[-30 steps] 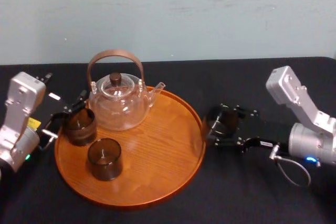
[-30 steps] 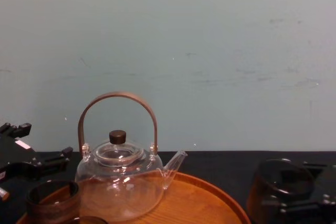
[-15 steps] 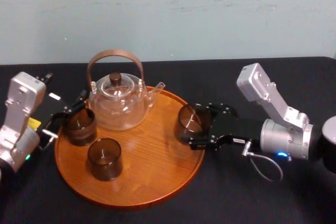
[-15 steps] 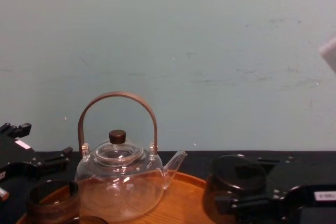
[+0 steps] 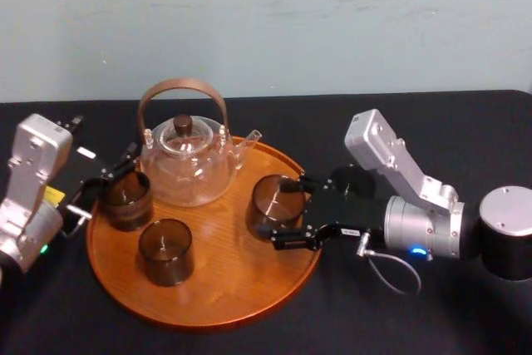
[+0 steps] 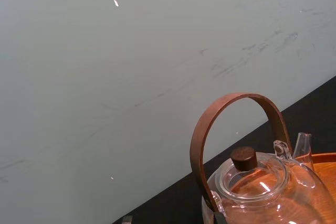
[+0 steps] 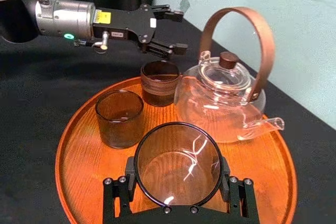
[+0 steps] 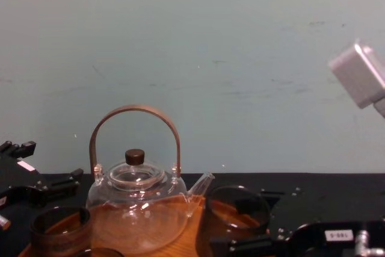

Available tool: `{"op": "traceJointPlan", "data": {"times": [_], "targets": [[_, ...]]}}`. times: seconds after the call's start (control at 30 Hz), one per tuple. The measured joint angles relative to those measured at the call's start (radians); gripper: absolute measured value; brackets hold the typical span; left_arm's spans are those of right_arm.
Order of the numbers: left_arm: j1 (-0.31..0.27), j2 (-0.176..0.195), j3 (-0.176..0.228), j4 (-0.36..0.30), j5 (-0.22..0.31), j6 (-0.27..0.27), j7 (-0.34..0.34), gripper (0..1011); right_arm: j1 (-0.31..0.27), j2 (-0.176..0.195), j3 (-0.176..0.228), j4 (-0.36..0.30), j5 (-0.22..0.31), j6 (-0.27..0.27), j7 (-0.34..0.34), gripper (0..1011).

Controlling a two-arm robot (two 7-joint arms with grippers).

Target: Pick up the glass from the table and place it on the tray.

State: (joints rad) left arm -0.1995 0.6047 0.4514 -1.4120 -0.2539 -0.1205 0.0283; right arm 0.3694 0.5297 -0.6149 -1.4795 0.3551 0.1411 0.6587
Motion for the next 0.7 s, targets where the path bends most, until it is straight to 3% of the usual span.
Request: {"op": "traceJointPlan", "data": {"times": [0.7], "targets": [[0.0,0.0,0.0,0.0,0.0,0.0,0.0,1001,0.027,-0.051,-0.046,0.115,-0.026,-0.029,0.008,904]]}}
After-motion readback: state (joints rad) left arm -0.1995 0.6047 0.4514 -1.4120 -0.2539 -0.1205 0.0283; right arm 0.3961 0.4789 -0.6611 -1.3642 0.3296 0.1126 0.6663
